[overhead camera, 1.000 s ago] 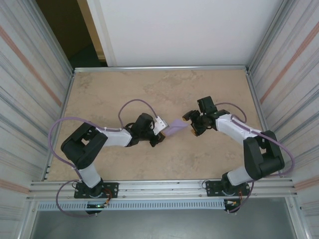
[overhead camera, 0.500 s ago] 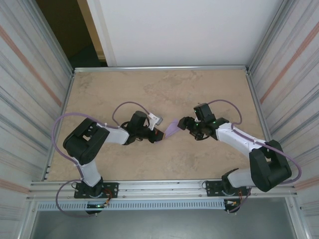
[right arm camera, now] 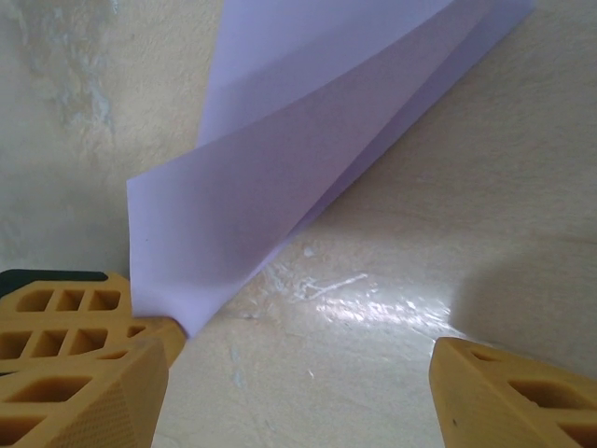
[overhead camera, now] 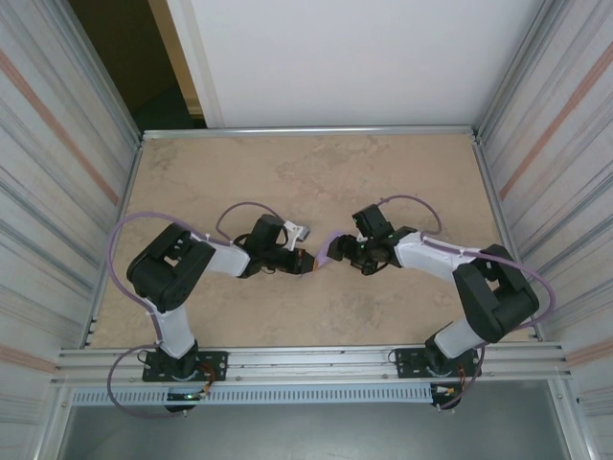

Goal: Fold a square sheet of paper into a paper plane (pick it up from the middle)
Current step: Fold the wing for the fifth time at the center of the table.

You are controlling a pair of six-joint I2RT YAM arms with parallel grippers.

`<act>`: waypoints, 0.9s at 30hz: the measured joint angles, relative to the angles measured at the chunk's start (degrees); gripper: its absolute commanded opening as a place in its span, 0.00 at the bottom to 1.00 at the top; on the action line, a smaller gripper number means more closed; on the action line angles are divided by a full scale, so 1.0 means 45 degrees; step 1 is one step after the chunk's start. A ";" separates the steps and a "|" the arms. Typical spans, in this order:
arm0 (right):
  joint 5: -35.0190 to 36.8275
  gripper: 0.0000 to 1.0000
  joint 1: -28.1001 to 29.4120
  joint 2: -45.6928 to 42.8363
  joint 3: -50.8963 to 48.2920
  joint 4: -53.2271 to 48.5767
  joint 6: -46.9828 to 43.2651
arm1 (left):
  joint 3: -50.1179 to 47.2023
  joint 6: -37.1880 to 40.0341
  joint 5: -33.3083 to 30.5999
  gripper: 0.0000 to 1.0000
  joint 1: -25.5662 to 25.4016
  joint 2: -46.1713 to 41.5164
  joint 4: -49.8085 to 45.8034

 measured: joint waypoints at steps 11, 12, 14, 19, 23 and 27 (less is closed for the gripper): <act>-0.0364 0.69 0.0019 0.1209 0.0869 0.0233 0.0000 | 0.0121 -0.1209 0.0374 0.00 0.0189 0.0223 -0.0092; -0.0389 0.68 0.0019 0.1282 0.0879 0.0253 0.0005 | 0.0121 -0.1360 0.0393 0.00 0.0238 0.0223 -0.0087; -0.0461 0.68 -0.0005 0.1433 0.0889 0.0291 0.0005 | 0.0121 -0.1666 0.0500 0.00 0.0345 0.0243 0.0000; -0.0544 0.68 -0.0063 0.1608 0.0971 0.0248 0.0034 | 0.0121 -0.2327 0.0714 0.02 0.0520 0.0393 0.0374; -0.0559 0.67 -0.0083 0.1870 0.1341 -0.0223 0.0117 | 0.0121 -0.2531 0.0821 0.03 0.0520 0.0413 0.0418; -0.0505 0.66 -0.0087 0.2259 0.1928 -0.0971 0.0335 | 0.0121 -0.2623 0.0899 0.05 0.0520 0.0413 0.0427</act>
